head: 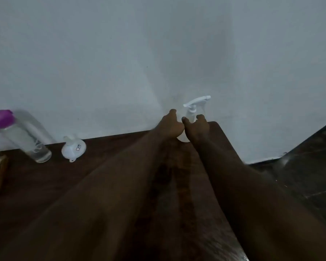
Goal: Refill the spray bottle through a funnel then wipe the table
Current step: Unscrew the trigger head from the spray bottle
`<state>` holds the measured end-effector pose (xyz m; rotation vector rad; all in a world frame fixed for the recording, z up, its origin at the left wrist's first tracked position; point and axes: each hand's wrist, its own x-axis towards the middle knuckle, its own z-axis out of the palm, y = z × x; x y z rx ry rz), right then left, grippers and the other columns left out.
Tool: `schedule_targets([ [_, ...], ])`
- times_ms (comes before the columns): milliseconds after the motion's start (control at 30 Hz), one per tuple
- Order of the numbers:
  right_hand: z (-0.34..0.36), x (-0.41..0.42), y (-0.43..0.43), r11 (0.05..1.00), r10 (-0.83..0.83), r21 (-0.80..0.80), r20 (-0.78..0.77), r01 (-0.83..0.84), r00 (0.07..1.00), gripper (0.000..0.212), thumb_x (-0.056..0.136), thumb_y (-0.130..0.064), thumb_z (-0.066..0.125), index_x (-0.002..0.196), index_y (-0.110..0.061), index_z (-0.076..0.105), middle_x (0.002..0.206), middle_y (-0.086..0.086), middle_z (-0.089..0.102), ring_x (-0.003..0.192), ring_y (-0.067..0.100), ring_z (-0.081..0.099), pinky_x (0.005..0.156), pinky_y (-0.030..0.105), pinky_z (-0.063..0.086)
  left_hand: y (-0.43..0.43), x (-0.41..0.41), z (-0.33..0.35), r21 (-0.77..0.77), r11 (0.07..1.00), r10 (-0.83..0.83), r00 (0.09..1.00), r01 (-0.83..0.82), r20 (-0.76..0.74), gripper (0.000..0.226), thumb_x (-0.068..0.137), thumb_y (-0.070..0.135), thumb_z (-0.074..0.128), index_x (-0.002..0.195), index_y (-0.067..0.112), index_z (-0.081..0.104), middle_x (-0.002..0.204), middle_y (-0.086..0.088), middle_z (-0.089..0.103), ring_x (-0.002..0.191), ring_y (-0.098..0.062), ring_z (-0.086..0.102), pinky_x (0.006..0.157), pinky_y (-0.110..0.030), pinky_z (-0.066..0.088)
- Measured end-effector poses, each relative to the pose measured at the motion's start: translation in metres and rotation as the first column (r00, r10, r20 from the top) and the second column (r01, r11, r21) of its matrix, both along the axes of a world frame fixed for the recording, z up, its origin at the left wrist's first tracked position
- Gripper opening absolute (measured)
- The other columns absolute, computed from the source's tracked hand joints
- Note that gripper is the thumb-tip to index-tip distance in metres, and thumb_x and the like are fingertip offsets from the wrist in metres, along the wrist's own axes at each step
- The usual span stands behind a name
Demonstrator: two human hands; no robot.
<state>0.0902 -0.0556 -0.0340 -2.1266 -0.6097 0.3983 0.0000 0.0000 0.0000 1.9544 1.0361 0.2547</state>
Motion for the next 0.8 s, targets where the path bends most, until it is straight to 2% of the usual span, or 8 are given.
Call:
schedule_targets([
  [133, -0.011, 0.007, 0.018, 0.991, -0.056, 0.12, 0.005, 0.055, 0.998, 0.048, 0.091, -0.037, 0.065, 0.125, -0.005, 0.054, 0.122, 0.012, 0.064, 0.112, 0.029, 0.06, 0.086, 0.03, 0.041, 0.015, 0.011, -0.016, -0.091, 0.996, 0.009, 0.998, -0.003, 0.065, 0.066, 0.088, 0.007, 0.052, 0.148, 0.011, 0.025, 0.15, -0.011, 0.036, 0.134, -0.027, 0.04, 0.103, -0.033, 0.038],
  [233, -0.022, 0.003, 0.026, 0.988, -0.04, 0.155, 0.101, 0.024, 0.994, 0.036, 0.096, -0.037, 0.058, 0.117, -0.008, 0.06, 0.111, 0.008, 0.068, 0.105, 0.027, 0.063, 0.078, 0.025, 0.037, 0.021, 0.011, -0.029, -0.094, 0.996, 0.001, 0.992, 0.01, 0.124, 0.063, 0.086, 0.005, 0.054, 0.145, 0.01, 0.032, 0.146, -0.012, 0.042, 0.13, -0.028, 0.043, 0.104, -0.041, 0.042],
  [333, -0.033, -0.012, 0.03, 0.993, 0.056, 0.093, 0.215, -0.077, 0.975, 0.031, 0.097, -0.036, 0.055, 0.109, -0.008, 0.061, 0.104, 0.009, 0.069, 0.098, 0.028, 0.064, 0.075, 0.028, 0.037, 0.026, -0.003, -0.037, -0.061, 0.998, 0.02, 0.977, -0.007, 0.212, 0.042, 0.082, 0.004, 0.054, 0.124, 0.009, 0.053, 0.118, -0.012, 0.06, 0.108, -0.028, 0.056, 0.092, -0.039, 0.048],
  [433, -0.043, -0.034, 0.033, 0.986, 0.134, 0.052, 0.322, -0.158, 0.937, 0.027, 0.097, -0.032, 0.055, 0.111, -0.009, 0.059, 0.104, 0.008, 0.069, 0.096, 0.027, 0.064, 0.074, 0.028, 0.037, 0.032, -0.029, -0.045, -0.058, 0.998, 0.047, 0.958, -0.032, 0.283, 0.041, 0.072, 0.011, 0.058, 0.113, 0.012, 0.057, 0.102, -0.004, 0.061, 0.095, -0.023, 0.057, 0.074, -0.032, 0.045],
  [567, -0.055, -0.064, 0.037, 0.97, 0.136, 0.125, 0.438, -0.21, 0.888, 0.032, 0.095, -0.041, 0.055, 0.109, -0.012, 0.061, 0.097, 0.008, 0.071, 0.089, 0.029, 0.065, 0.07, 0.031, 0.038, 0.037, -0.065, -0.066, 0.081, 0.994, 0.041, 0.945, -0.071, 0.323, 0.034, 0.081, 0.016, 0.053, 0.114, 0.018, 0.054, 0.103, -0.002, 0.062, 0.094, -0.02, 0.057, 0.069, -0.029, 0.043],
  [667, -0.06, -0.086, 0.035, 0.952, 0.128, 0.175, 0.515, -0.25, 0.848, 0.038, 0.094, -0.05, 0.054, 0.105, -0.014, 0.063, 0.091, 0.003, 0.07, 0.085, 0.024, 0.064, 0.07, 0.031, 0.038, 0.036, -0.095, -0.08, 0.212, 0.973, 0.013, 0.944, -0.087, 0.33, 0.032, 0.087, 0.014, 0.052, 0.118, 0.018, 0.053, 0.108, -0.004, 0.062, 0.097, -0.02, 0.058, 0.079, -0.033, 0.048],
  [800, -0.061, -0.127, 0.014, 0.916, 0.183, 0.202, 0.558, -0.346, 0.81, 0.038, 0.091, -0.053, 0.057, 0.098, -0.016, 0.063, 0.081, -0.009, 0.06, 0.077, 0.012, 0.056, 0.068, 0.028, 0.035, 0.011, -0.144, -0.094, 0.377, 0.919, -0.018, 0.946, -0.112, 0.325, 0.043, 0.086, 0.022, 0.065, 0.123, 0.013, 0.047, 0.11, -0.001, 0.06, 0.099, -0.017, 0.057, 0.08, -0.03, 0.048],
])
